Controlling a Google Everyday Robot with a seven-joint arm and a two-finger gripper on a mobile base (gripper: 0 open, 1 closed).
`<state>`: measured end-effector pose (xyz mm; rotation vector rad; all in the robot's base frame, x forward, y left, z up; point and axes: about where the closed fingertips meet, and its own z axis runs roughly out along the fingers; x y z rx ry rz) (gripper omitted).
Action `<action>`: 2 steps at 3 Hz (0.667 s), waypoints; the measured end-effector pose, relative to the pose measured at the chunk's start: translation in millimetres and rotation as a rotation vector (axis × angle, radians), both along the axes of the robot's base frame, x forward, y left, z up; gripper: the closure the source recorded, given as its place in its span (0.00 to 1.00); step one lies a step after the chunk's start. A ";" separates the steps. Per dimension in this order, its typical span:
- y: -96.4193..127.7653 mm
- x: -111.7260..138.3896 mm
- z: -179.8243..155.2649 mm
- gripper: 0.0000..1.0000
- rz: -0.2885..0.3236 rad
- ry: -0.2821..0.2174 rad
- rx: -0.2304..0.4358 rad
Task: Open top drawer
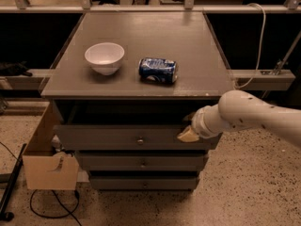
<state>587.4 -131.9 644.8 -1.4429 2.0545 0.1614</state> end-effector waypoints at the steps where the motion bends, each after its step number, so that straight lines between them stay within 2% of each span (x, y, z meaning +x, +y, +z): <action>1: 0.1 0.1 0.0 1.00 0.000 0.000 0.000; 2: 0.1 0.1 0.0 0.82 0.000 0.000 0.000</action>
Offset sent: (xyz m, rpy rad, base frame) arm 0.0001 0.0000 0.0000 0.0000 0.0000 0.0000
